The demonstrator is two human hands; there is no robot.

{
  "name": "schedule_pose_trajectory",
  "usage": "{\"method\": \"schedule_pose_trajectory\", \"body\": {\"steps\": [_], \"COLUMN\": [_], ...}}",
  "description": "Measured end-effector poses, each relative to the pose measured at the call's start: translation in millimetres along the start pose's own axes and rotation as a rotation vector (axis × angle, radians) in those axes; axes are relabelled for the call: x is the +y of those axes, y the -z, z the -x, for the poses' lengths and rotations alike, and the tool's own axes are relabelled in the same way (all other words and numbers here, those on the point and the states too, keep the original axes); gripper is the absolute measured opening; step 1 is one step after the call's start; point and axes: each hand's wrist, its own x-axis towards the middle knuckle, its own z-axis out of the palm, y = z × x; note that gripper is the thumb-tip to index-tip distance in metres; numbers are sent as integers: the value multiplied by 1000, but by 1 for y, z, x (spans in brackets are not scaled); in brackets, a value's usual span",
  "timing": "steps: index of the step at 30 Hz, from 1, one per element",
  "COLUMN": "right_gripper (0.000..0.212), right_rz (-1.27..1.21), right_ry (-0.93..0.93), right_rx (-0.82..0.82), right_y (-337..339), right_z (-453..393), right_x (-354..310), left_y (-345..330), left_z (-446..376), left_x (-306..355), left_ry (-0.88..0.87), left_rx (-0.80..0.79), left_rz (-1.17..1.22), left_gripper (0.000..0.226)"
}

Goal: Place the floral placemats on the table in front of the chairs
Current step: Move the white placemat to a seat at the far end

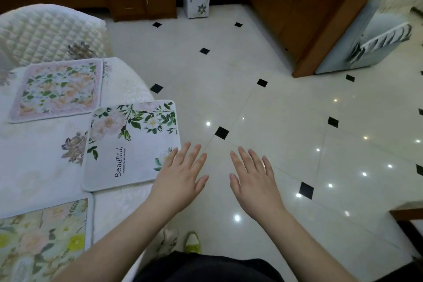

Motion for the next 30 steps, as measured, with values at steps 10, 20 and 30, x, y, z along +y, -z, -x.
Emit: {"method": "schedule_pose_trajectory", "body": {"steps": [10,20,30], "right_gripper": [59,56,56], "right_rz": [-83,-74,-86], "right_ry": [93,375,695], "right_rx": [-31,-22,-51], "right_y": [-1,3,8], "right_z": [-84,-203,-287], "right_x": [21,60,33], "left_y": [-8,-9,-6], "left_z": [-57,-122,-118], "left_x": [-20,-20,-32], "left_ry": [80,391,760], "left_rx": [-37,-85,-134], "left_rz": [-12,-30,-42], "left_gripper": [57,56,57]}}
